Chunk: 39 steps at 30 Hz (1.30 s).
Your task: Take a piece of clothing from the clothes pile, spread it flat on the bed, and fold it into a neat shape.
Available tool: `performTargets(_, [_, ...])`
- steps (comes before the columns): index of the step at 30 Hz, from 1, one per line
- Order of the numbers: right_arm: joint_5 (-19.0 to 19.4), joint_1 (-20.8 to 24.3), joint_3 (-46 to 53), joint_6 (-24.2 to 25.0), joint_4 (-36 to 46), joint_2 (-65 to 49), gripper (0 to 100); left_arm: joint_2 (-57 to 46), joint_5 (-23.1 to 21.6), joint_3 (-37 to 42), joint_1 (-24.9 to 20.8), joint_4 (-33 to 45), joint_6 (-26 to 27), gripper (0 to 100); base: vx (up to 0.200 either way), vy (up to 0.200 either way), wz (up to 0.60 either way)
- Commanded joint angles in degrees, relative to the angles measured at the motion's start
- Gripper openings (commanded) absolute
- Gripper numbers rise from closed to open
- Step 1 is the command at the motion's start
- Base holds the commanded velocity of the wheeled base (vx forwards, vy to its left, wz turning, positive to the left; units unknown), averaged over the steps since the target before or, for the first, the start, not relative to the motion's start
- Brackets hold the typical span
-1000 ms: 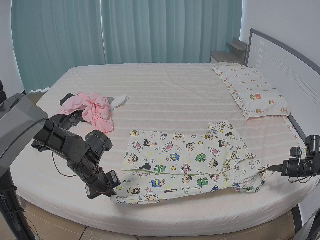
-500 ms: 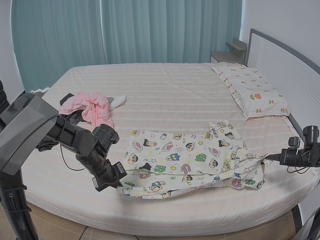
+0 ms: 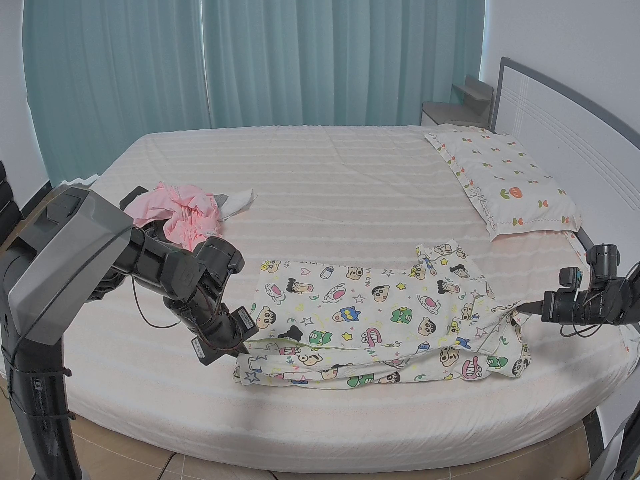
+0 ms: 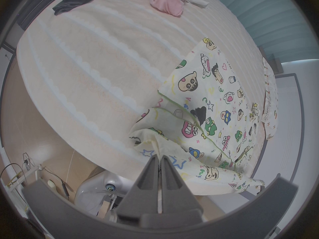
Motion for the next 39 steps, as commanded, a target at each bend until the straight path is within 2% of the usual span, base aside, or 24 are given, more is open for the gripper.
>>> performTargets(1, [-0.9, 0.4, -2.4, 0.8, 0.0, 2.9, 0, 2.2, 0.5, -2.7, 0.3, 0.0, -0.5, 0, 0.0, 0.0, 0.0])
performTargets(5, [-2.9, 0.8, -4.4, 1.5, -0.1, 5.2, 0, 3.7, 2.1, -5.0, 0.1, -0.1, -0.8, 0, 0.0, 0.0, 0.0])
performTargets(17, [-3.6, 2.0, -8.4, 3.6, -0.1, 8.4, 0, 8.0, 4.2, -12.0, 0.2, -0.1, -1.0, 0, 0.0, 0.0, 0.0])
performTargets(23, [-5.5, 2.4, -11.5, 5.2, -0.1, 11.8, 0, 11.8, 8.2, -15.7, 0.2, -1.6, -1.1, 0, 0.0, 0.0, 0.0])
performTargets(24, [-5.9, 2.4, -11.9, 5.2, -0.1, 12.5, 0, 12.2, 8.6, -15.8, 0.2, -2.0, -1.1, 100, 0.0, 0.0, 0.0])
performTargets(25, [-6.1, 2.4, -12.0, 5.2, -0.1, 12.9, 0, 12.4, 8.7, -15.8, 0.2, -2.3, -1.1, 100, 0.0, 0.0, 0.0])
performTargets(26, [-6.3, 2.5, -12.2, 5.3, -0.1, 13.2, 100, 12.5, 8.9, -16.0, 0.2, -2.6, -1.1, 100, 0.0, 0.0, 0.0])
performTargets(31, [-7.2, 2.4, -12.9, 5.7, -0.1, 15.1, 100, 13.4, 9.0, -18.3, 0.3, -3.3, -4.3, 100, 0.0, 0.0, 0.0])
performTargets(38, [-7.2, 0.2, -9.9, 10.7, -0.8, 11.2, 100, 10.2, 8.2, -17.0, 2.6, -4.9, -5.7, 100, 0.0, 0.0, 0.0])
performTargets(39, [-7.2, 0.3, -6.8, 13.0, -2.1, 8.2, 100, 7.0, 6.2, -14.7, 3.9, -5.1, -6.0, 100, 0.0, 0.0, 0.0])
